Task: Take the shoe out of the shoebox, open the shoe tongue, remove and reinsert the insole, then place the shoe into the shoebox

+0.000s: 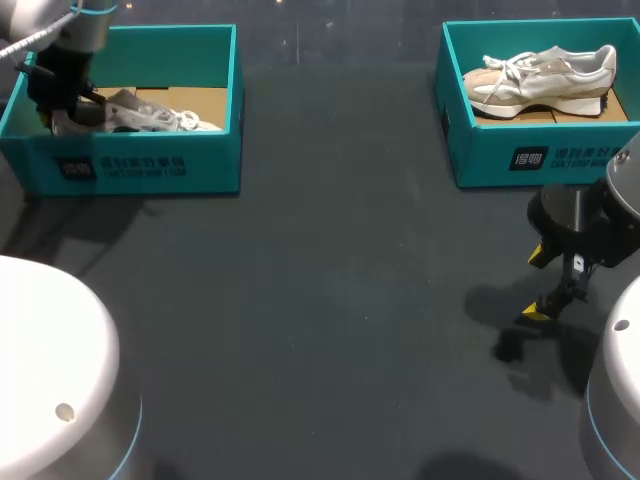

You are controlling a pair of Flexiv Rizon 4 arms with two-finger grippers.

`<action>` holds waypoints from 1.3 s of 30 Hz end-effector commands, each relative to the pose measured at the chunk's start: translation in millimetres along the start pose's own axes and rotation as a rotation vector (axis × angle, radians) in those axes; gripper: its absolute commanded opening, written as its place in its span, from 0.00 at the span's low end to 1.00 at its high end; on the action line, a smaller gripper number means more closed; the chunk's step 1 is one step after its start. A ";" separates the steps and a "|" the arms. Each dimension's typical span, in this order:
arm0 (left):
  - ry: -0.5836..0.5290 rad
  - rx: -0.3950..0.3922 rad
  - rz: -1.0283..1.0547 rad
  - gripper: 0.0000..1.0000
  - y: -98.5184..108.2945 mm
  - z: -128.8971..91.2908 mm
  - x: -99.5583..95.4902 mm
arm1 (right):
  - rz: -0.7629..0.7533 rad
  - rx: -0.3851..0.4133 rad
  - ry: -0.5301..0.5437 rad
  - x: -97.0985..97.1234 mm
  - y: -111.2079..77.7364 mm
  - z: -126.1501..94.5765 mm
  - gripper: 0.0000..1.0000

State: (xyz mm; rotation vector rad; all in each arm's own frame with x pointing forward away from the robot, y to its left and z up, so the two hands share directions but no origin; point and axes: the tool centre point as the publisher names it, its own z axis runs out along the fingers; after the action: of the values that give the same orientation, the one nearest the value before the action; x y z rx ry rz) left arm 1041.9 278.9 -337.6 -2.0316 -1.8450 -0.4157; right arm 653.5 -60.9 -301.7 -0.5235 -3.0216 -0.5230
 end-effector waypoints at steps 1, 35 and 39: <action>0.006 -0.005 -0.001 0.00 0.4 6.8 -4.0 | 0.000 -0.001 -0.003 1.8 -1.0 0.1 1.00; -0.021 -0.025 -0.065 0.61 6.6 11.3 5.0 | 0.000 -0.001 -0.003 1.8 -1.0 0.1 1.00; -0.047 -0.030 -0.063 0.97 4.9 1.4 5.2 | 0.000 -0.001 -0.003 1.8 -1.0 0.1 1.00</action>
State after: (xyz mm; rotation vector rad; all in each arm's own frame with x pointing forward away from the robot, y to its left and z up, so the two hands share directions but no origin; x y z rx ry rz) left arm 1050.6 282.6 -345.0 -2.0161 -1.9420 -0.4211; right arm 653.5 -60.9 -301.7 -0.5235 -3.0216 -0.5230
